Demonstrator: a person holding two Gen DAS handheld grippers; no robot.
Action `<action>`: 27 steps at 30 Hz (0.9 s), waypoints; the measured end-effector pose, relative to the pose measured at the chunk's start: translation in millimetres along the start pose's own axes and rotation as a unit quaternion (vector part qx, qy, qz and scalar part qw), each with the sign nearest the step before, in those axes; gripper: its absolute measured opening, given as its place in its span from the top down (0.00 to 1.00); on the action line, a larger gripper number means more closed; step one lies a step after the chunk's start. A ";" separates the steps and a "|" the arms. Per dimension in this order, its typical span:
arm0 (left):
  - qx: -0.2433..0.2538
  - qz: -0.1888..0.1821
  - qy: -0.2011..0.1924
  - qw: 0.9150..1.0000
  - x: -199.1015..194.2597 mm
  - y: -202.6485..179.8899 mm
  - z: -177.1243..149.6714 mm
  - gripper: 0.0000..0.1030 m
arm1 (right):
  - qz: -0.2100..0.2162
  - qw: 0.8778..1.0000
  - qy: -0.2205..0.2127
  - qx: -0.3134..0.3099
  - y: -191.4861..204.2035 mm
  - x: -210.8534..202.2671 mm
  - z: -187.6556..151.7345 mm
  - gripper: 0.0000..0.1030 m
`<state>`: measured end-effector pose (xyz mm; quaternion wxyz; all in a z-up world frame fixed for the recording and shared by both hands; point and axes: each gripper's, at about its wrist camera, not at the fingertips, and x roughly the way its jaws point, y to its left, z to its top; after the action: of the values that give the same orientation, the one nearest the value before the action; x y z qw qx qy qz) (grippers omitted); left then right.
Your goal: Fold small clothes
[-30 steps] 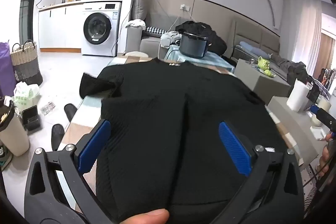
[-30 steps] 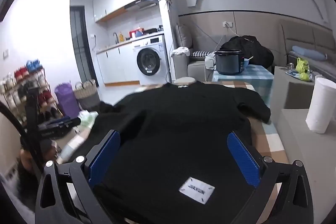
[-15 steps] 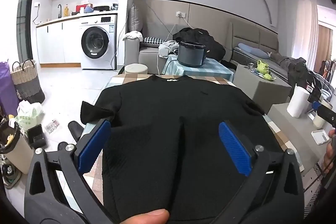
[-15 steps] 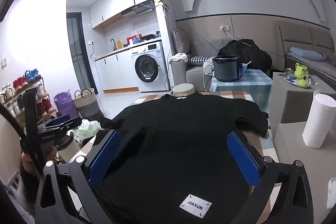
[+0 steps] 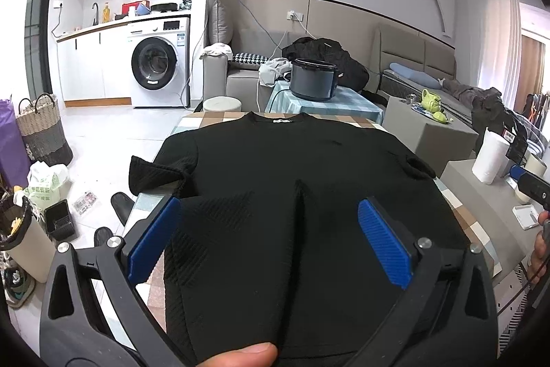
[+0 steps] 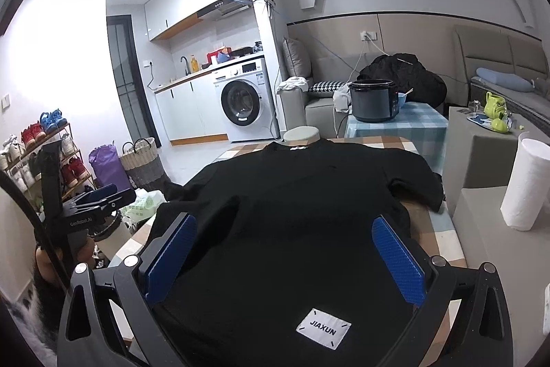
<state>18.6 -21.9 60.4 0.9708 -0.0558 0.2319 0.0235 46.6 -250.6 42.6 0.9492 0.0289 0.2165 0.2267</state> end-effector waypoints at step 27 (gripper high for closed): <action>-0.004 -0.006 0.012 1.000 11.8 4.9 -1.7 0.00 | -0.042 0.999 0.020 0.007 -8.7 8.8 1.2 0.00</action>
<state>28.0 -17.0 53.1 0.9679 -0.0614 0.2430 0.0183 57.8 -254.5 38.9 0.9530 0.0219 0.2380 0.1861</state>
